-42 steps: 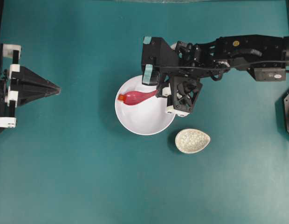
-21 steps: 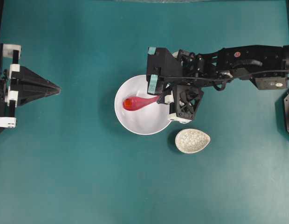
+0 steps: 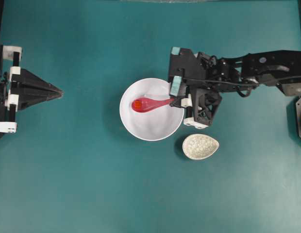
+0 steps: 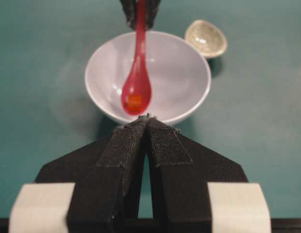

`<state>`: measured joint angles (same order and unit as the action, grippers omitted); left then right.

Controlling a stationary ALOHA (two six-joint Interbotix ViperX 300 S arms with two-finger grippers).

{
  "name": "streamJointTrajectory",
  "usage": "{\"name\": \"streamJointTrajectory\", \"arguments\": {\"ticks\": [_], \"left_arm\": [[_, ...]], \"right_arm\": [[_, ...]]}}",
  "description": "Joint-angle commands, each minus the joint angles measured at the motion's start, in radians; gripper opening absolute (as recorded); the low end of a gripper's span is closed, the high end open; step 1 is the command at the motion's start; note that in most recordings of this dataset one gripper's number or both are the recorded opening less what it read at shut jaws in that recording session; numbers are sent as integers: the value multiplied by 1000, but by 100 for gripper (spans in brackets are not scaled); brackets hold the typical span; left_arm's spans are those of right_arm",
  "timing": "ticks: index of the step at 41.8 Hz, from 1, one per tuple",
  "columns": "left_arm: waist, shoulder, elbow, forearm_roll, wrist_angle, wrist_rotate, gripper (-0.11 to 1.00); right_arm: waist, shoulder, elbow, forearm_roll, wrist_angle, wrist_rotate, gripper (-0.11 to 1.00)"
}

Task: Grip the spoon and scoop the red block from the bowl with right arm.
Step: 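Drag the spoon under the red cube to scoop it, then raise the spoon with the red cube up out of the bowl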

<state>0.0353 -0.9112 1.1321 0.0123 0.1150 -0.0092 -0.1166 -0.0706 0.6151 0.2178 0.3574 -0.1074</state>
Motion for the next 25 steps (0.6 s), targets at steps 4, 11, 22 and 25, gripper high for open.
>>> {"name": "streamJointTrajectory", "arguments": {"ticks": [4, 11, 22, 25], "left_arm": [[3, 3, -25, 2, -6, -2, 0], [3, 3, -25, 2, -6, 0, 0], [3, 3, -25, 2, -6, -3, 0], [3, 3, -25, 2, -6, -5, 0]], "right_arm": [[12, -57, 26, 6, -40, 12, 24], [25, -80, 61, 6, -94, 12, 24], [37, -83, 112, 17, -207, 41, 24], [37, -83, 120, 17, -225, 61, 24]]}}
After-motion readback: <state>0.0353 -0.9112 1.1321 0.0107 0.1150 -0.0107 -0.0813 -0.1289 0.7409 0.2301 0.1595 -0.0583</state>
